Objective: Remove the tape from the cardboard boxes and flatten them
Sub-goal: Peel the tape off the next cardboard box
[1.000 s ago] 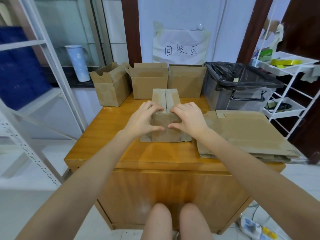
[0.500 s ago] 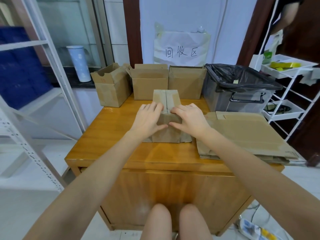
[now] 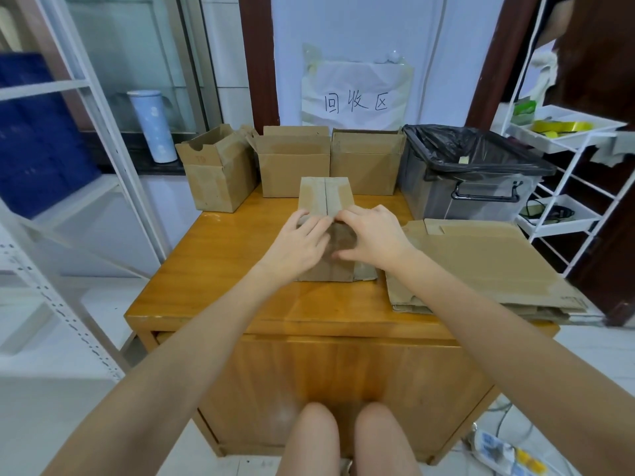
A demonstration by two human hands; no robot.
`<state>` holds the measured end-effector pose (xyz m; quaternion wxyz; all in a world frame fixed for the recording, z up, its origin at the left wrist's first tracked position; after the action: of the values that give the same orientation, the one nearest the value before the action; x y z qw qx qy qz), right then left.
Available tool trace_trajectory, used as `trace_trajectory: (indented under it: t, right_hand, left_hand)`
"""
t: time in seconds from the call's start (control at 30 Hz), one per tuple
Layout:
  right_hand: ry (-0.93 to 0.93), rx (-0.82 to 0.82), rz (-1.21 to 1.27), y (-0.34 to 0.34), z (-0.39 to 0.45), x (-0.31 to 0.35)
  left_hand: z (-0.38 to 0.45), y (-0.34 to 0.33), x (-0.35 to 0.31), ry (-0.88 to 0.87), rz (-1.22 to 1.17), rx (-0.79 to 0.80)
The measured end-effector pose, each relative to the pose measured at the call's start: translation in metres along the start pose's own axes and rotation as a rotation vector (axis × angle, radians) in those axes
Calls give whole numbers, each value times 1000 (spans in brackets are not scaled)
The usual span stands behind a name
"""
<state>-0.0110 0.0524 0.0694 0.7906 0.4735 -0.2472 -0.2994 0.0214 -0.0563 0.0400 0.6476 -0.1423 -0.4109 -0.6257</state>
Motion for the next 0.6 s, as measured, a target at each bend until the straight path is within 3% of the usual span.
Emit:
trace_trajectory:
  t: [0.23,0.37,0.6]
  right_hand:
    - [-79,28,-15,4,7,4]
    - [-126,35,102,11,10,-3]
    - [-121,53,289,17,9,-7]
  left_hand:
    - [20,19,16,227,-269,7]
    - [16,16,28,202,-398,143]
    - [9,13,47,458,-722,343]
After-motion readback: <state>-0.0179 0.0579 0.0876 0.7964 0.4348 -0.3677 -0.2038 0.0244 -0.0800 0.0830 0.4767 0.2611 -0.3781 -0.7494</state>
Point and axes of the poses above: each hand's wrist, its own z-axis towards the middle knuckle, its own y-axis out of the back of the hand, x = y × z, the point moved 6 cm from there along z, towards the middle knuckle, and after that the axes turned 15 degrees about z, right-handed, at the moved point
